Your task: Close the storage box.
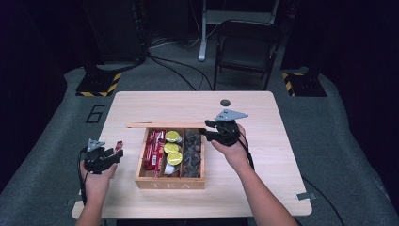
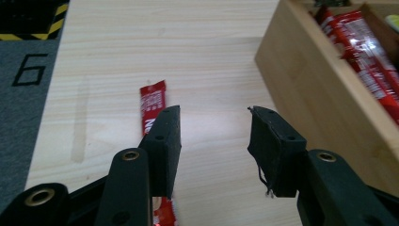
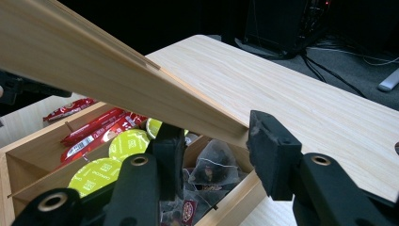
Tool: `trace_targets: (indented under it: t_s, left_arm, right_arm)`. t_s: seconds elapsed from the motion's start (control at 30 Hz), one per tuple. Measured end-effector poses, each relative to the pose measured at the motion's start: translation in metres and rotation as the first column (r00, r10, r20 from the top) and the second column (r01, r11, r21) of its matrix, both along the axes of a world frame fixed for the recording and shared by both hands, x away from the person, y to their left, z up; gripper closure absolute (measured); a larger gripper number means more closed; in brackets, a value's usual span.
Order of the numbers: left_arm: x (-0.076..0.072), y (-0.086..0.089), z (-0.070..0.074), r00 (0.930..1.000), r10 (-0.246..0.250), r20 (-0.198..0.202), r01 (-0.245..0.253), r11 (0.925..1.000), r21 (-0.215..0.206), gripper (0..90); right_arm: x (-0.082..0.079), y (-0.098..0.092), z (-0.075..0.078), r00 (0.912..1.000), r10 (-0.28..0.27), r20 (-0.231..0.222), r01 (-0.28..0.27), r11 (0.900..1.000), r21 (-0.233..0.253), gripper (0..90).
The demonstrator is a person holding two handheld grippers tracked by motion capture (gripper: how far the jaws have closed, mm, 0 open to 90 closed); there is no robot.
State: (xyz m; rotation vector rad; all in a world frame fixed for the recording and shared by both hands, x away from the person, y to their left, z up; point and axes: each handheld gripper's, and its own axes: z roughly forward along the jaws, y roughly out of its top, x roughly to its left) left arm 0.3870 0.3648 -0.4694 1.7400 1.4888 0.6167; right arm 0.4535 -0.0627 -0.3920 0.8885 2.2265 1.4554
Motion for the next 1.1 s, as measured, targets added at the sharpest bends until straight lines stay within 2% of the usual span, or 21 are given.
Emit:
trace_targets:
  t_s: [0.13, 0.2, 0.43, 0.6, 0.9, 1.03, 1.1]
  left_arm:
    - [-0.001, -0.006, 0.010, 0.9996, -0.025, 0.011, 0.024, 0.9997, 0.009, 54.0]
    - [-0.001, -0.010, 0.015, 0.9990, -0.032, 0.029, 0.033, 0.9994, -0.013, 53.7]
    - [-0.009, -0.023, 0.039, 0.9930, -0.086, 0.081, 0.087, 0.9961, -0.012, 52.4]
    - [-0.014, -0.032, 0.052, 0.9887, -0.117, 0.093, 0.119, 0.9929, -0.012, 51.3]
    - [-0.020, -0.044, 0.074, 0.9777, -0.169, 0.125, 0.172, 0.9848, -0.019, 50.6]
    - [-0.022, -0.052, 0.084, 0.9703, -0.194, 0.144, 0.199, 0.9797, -0.023, 50.8]
    - [-0.023, -0.055, 0.088, 0.9668, -0.207, 0.150, 0.210, 0.9776, -0.007, 50.9]
  right_arm:
    - [-0.001, 0.000, 0.000, 1.0000, -0.003, -0.003, 0.003, 1.000, 0.000, 56.7]
    - [-0.002, 0.000, -0.001, 1.0000, -0.002, -0.004, 0.002, 1.000, -0.002, 56.7]
    - [-0.003, 0.001, -0.001, 1.0000, -0.004, -0.006, 0.004, 1.000, -0.004, 56.7]
    - [-0.003, 0.000, -0.002, 1.0000, 0.001, 0.000, -0.001, 1.000, -0.008, 56.7]
    - [-0.006, 0.000, -0.003, 1.0000, 0.000, -0.006, 0.000, 1.000, -0.014, 56.4]
    - [-0.008, 0.001, -0.005, 0.9999, -0.004, -0.015, 0.004, 1.000, -0.010, 56.2]
    - [-0.009, 0.001, -0.006, 0.9999, 0.001, -0.011, -0.001, 1.000, -0.019, 56.1]
